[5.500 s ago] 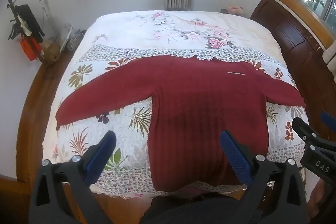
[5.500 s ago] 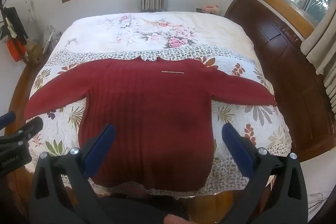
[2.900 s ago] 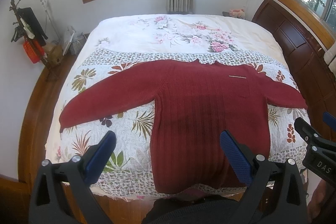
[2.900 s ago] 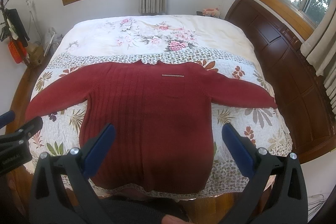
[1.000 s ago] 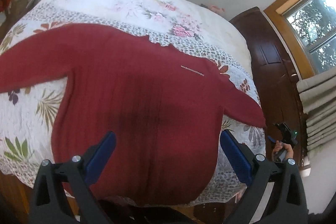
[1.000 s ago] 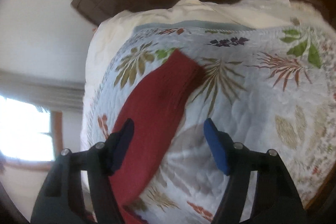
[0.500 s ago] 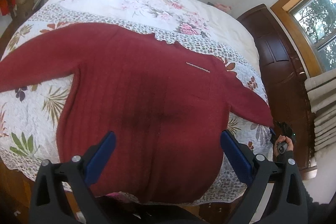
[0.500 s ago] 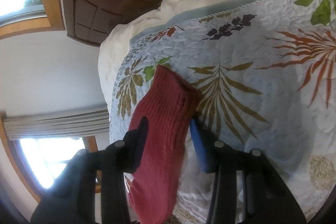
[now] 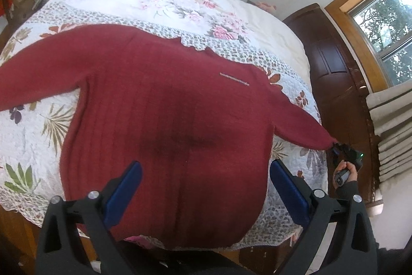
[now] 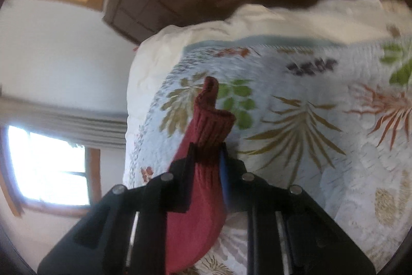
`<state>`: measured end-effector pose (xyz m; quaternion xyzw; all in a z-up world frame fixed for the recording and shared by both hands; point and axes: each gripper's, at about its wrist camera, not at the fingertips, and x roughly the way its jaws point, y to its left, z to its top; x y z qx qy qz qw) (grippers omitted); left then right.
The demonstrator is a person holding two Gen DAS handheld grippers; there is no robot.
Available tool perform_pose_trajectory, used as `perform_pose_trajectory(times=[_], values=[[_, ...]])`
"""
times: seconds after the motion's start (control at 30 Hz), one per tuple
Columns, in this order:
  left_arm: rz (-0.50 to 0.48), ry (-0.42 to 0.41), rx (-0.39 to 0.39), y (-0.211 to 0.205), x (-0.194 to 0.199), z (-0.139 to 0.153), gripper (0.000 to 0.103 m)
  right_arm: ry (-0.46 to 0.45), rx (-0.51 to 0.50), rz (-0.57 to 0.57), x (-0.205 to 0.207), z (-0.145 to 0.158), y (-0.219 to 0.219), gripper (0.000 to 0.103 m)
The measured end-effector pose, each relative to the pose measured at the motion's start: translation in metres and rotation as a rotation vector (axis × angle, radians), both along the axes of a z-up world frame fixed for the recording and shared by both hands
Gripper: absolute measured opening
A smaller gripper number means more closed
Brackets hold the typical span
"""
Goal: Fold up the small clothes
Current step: 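Carry the held sleeve across the sweater body and open the right tool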
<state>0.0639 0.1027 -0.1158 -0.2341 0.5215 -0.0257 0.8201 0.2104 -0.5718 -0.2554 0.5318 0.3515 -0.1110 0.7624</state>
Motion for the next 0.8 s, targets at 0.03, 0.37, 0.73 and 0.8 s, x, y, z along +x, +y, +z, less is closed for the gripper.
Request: perform_pose_trajectory(times=[0.03, 0.37, 0.73, 0.8], values=[[-0.009, 0.014, -0.001, 0.000, 0.001, -0.003, 0.100, -0.007, -0.017, 0.013, 0.001, 0.007, 0.004, 0.017], [-0.051, -0.085, -0.018, 0.006, -0.012, 0.004, 0.100, -0.123, -0.289, 0.234, 0.015, 0.110, 0.097, 0.017], [-0.111, -0.106, -0.215, 0.032, -0.009, -0.002, 0.100, -0.261, -0.519, 0.502, 0.017, 0.203, 0.267, 0.011], [-0.128, -0.112, -0.211, 0.036, -0.006, -0.003, 0.100, -0.274, -0.518, 0.552, 0.017, 0.208, 0.296, 0.008]])
